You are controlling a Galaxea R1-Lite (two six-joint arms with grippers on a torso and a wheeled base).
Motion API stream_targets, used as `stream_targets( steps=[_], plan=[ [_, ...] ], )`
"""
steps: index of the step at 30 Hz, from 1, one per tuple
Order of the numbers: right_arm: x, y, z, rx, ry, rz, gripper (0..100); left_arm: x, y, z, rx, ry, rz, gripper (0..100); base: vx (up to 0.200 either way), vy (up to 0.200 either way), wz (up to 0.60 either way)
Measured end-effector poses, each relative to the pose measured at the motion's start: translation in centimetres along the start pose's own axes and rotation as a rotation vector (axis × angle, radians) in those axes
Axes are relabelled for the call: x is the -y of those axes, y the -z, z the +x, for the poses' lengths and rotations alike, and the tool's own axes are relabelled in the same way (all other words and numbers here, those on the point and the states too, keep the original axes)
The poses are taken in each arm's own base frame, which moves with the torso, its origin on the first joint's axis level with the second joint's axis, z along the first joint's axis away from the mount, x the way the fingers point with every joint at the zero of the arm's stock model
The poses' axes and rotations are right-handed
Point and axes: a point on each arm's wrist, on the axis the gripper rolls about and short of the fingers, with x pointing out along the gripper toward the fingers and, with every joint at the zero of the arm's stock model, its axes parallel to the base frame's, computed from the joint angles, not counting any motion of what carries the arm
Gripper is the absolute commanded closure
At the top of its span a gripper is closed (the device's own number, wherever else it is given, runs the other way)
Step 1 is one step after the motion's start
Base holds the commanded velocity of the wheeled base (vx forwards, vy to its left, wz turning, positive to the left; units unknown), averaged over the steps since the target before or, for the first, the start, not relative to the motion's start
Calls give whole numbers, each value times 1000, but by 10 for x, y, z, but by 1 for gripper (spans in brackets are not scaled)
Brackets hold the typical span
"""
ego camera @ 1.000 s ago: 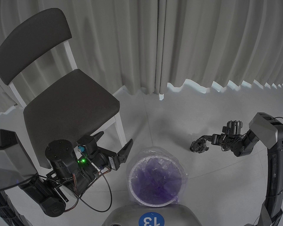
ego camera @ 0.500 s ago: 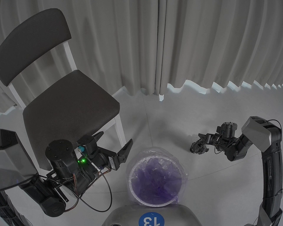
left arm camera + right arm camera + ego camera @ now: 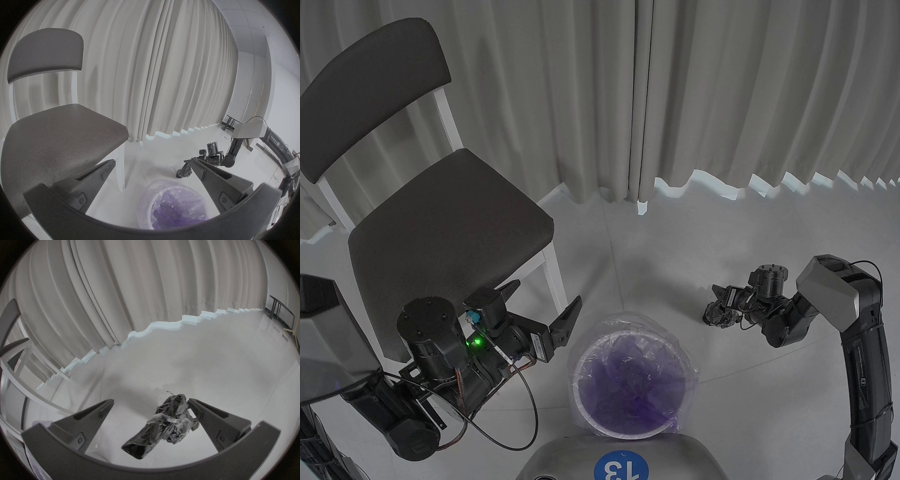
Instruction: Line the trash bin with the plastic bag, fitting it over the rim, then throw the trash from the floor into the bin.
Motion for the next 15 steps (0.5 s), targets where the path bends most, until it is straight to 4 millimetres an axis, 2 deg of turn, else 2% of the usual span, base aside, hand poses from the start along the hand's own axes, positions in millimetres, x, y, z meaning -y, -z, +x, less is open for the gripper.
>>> stream_targets(
  steps=[15],
  plan=[
    [-2, 14, 3, -37, 7, -11, 0, 0, 0, 0, -1, 1, 0, 0, 0, 0, 0]
  ],
)
